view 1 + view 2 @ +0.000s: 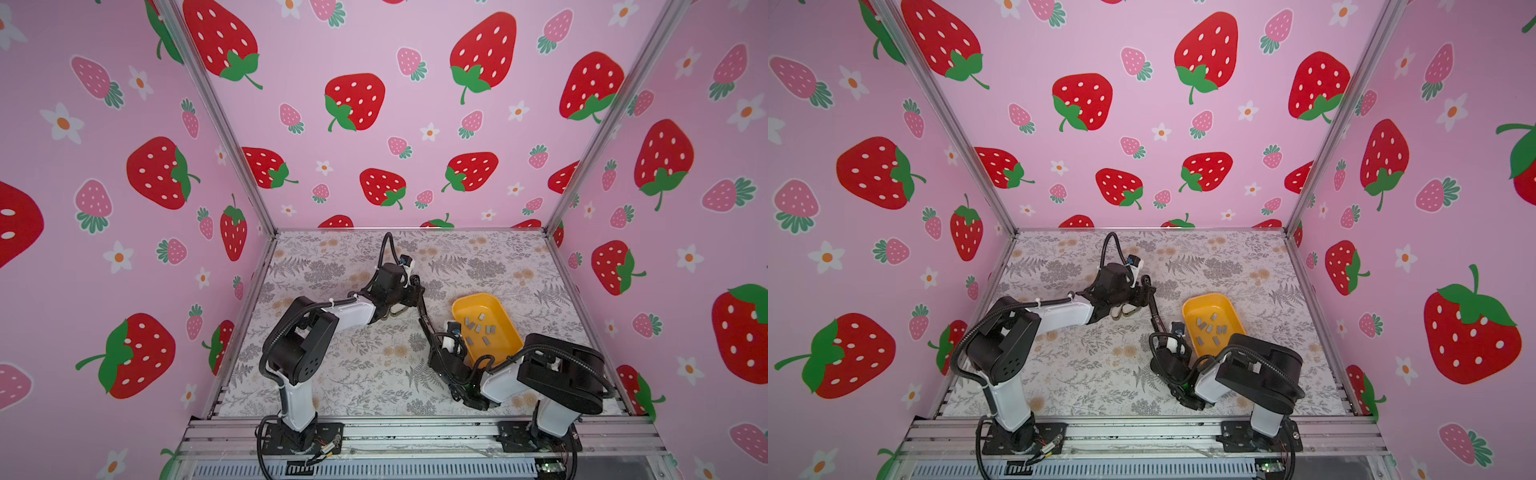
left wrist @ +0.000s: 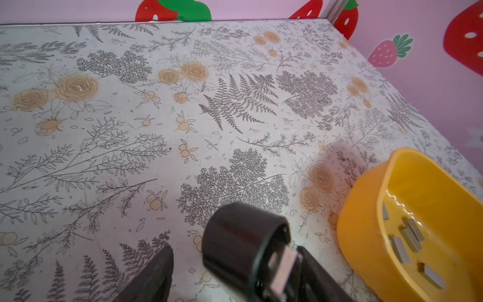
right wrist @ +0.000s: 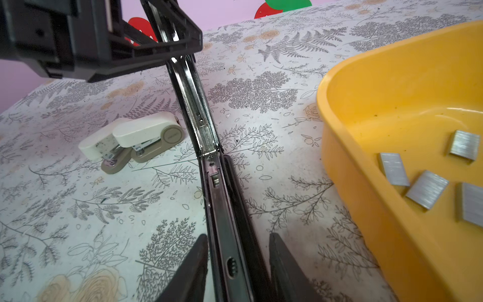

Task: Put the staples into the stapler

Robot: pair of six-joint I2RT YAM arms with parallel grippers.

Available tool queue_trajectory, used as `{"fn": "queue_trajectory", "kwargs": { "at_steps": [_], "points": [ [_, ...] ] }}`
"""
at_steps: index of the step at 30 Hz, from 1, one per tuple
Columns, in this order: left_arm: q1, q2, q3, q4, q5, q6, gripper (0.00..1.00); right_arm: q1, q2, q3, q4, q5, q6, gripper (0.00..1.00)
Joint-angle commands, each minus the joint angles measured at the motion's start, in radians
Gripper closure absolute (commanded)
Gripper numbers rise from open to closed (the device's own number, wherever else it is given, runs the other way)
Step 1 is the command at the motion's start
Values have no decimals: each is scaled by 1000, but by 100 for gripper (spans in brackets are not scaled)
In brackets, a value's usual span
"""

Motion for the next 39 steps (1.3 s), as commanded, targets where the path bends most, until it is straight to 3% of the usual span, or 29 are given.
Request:
{"fn": "queue_trajectory", "kwargs": {
  "at_steps": [1, 14, 21, 28, 33, 39],
  "points": [
    [24, 51, 79, -38, -56, 3, 26, -3, 25, 6, 12, 28, 42, 61],
    [52, 46, 149, -42, 56, 45, 15, -11, 53, 44, -31, 49, 65, 65],
    [125, -219, 7, 30, 99, 69, 14, -94, 101, 68, -49, 8, 92, 73],
    [153, -453, -216, 127, -16, 158, 12, -163, 108, 109, -80, 50, 37, 73],
    [162, -552, -317, 132, -50, 186, 12, -159, 53, 140, -108, 92, -39, 65],
    [162, -690, -404, 156, -22, 165, 11, -145, -1, 78, 36, 48, -121, 49]
  ]
}}
